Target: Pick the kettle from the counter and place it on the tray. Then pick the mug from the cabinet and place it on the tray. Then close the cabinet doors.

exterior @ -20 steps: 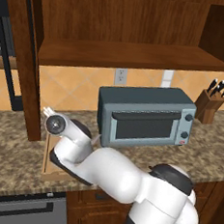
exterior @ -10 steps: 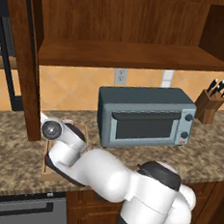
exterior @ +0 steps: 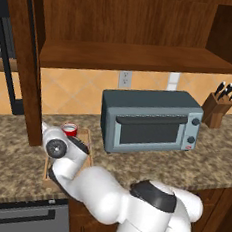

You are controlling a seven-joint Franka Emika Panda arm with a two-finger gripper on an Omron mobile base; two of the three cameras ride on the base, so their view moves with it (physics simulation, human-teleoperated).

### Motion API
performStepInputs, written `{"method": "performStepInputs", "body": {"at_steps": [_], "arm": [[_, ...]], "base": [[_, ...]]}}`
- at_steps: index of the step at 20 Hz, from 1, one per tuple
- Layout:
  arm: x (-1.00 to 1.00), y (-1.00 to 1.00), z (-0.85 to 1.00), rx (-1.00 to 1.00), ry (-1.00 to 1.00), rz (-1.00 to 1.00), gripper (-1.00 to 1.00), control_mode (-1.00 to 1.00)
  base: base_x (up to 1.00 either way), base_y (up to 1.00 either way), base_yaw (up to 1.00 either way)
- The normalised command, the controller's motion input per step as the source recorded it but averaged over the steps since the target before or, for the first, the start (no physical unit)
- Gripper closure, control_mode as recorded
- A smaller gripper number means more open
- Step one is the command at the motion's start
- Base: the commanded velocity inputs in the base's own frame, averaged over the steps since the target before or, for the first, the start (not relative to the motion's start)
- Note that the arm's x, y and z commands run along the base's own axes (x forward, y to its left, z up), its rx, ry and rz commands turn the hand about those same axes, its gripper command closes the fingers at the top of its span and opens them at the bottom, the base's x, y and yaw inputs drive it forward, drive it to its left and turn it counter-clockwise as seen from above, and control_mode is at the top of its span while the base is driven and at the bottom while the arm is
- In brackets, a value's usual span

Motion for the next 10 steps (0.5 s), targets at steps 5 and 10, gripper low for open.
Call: {"method": "performStepInputs", "body": {"at_steps": [5,10], "arm": [[0.00,-0.05,-0.26,0.02,0.00,0.14,1.00,-1.00],[0.00,-0.12,-0.21,0.05,-0.01,0.15,1.00,-1.00]], "base": [[0.00,0.00,0.00],[0.00,0.00,0.00]]}}
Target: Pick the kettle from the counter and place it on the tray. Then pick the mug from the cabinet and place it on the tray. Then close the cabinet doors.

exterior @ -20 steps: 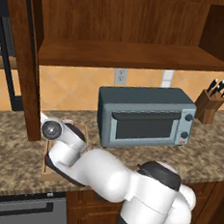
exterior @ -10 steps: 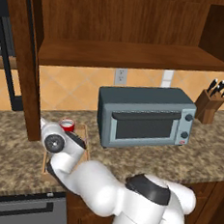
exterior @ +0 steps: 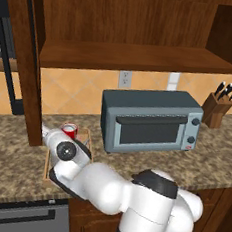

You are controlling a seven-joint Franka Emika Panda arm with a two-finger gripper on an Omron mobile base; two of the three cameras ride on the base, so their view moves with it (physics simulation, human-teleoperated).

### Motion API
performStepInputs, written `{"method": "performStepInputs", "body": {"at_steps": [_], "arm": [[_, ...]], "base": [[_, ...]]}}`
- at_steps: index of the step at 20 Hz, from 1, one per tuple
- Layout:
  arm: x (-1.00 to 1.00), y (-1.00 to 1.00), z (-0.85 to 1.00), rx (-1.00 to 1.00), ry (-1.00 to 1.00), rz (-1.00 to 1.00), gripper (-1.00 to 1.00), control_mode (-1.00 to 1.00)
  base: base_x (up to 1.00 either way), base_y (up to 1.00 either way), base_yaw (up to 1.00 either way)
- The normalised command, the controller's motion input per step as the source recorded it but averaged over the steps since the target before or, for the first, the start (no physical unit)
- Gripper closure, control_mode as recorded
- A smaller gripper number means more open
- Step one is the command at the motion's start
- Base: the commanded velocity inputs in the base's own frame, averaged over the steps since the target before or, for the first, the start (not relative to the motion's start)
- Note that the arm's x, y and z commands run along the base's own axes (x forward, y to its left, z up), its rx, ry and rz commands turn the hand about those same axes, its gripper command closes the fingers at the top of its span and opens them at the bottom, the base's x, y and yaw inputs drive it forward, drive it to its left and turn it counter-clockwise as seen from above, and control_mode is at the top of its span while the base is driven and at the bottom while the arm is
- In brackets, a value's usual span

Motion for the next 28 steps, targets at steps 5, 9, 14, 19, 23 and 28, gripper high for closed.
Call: {"method": "performStepInputs", "body": {"at_steps": [5,9,14,19,23,28], "arm": [[-0.13,-0.26,-0.18,0.05,0.00,0.09,1.00,-1.00],[-0.16,-0.01,-0.22,0.05,0.02,0.01,-1.00,-1.00],[-0.15,0.00,-0.17,0.00,0.05,0.00,-1.00,-1.00],[-0.17,0.01,-0.18,0.00,0.07,-0.05,-1.00,-1.00],[-0.15,0.00,-0.13,0.00,0.08,-0.06,-1.00,-1.00],[-0.20,0.01,-0.14,0.01,0.12,-0.07,-1.00,-1.00]], "base": [[0.00,0.00,0.00],[0.00,0.00,0.00],[0.00,0.00,0.00],[0.00,0.00,0.00],[0.00,0.00,0.00],[0.00,0.00,0.00]]}}
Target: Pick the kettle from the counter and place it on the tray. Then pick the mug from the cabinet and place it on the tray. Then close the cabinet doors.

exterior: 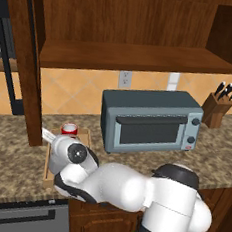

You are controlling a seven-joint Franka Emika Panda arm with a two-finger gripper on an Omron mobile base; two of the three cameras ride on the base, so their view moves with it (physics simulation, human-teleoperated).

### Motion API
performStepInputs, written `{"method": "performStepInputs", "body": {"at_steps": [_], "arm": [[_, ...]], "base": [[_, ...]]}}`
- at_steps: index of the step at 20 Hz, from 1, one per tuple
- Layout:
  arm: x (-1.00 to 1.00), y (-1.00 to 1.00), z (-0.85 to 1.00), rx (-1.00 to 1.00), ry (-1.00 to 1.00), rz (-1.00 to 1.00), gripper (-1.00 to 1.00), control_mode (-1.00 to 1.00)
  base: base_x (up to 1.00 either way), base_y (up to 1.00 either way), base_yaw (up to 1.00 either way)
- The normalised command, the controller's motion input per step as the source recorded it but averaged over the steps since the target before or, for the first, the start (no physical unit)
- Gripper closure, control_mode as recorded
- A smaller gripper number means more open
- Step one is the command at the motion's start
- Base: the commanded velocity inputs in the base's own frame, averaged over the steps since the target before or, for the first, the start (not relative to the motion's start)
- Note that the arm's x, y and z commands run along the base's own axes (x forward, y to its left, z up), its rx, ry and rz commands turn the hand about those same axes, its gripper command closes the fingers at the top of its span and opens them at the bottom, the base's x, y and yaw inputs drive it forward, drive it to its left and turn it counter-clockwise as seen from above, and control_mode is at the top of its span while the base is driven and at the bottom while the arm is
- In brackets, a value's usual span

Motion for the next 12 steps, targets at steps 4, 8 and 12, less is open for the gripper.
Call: {"method": "performStepInputs", "body": {"at_steps": [4,8,12], "arm": [[-0.16,0.02,0.00,0.01,0.05,-0.08,-1.00,-1.00],[-0.10,0.02,0.03,0.00,0.00,-0.06,-1.00,-1.00],[-0.22,0.00,0.04,0.00,0.00,-0.04,-1.00,-1.00]], "base": [[0.00,0.00,0.00],[0.00,0.00,0.00],[0.00,0.00,0.00]]}}
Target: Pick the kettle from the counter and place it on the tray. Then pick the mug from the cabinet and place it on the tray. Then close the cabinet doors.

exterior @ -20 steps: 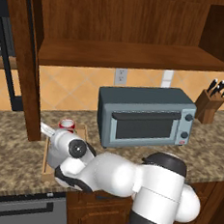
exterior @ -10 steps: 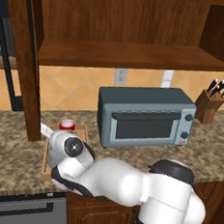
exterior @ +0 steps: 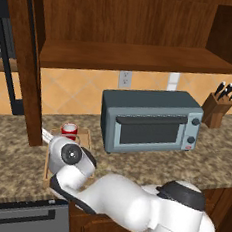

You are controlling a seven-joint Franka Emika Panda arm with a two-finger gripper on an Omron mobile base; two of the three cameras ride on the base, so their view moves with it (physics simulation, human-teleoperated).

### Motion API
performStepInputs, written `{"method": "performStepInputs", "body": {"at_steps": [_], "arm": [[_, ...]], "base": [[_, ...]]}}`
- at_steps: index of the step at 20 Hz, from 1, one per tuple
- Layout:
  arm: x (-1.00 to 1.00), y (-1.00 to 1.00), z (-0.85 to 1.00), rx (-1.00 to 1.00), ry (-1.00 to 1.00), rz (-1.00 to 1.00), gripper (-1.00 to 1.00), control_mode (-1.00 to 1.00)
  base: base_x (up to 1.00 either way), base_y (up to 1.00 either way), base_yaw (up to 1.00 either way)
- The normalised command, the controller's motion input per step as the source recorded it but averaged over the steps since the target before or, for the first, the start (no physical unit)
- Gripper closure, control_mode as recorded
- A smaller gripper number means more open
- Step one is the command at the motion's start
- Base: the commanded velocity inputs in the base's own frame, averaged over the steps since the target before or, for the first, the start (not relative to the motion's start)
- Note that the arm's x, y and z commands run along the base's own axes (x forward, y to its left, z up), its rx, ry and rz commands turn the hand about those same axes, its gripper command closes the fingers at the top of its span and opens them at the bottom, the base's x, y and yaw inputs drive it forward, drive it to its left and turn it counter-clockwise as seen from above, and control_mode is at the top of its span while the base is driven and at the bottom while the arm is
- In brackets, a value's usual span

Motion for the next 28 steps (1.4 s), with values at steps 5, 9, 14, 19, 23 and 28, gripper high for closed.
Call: {"method": "performStepInputs", "body": {"at_steps": [5,9,14,19,23,28], "arm": [[-0.70,0.00,0.16,0.00,-0.04,0.00,-1.00,-1.00],[-0.75,0.00,0.49,0.00,-0.04,0.00,-1.00,-1.00],[-0.54,0.03,0.63,-0.02,0.00,-0.02,-1.00,-1.00],[-0.29,0.11,0.04,-0.01,0.03,-0.02,-1.00,-1.00],[-0.31,0.44,0.23,-0.03,-0.10,-0.01,-1.00,-1.00],[-0.25,0.55,0.46,-0.07,-0.11,-0.14,-1.00,-1.00]], "base": [[0.00,0.00,0.00],[0.00,0.00,0.00],[0.00,0.00,0.00],[0.00,0.00,0.00],[0.00,0.00,0.00],[0.00,0.00,0.00]]}}
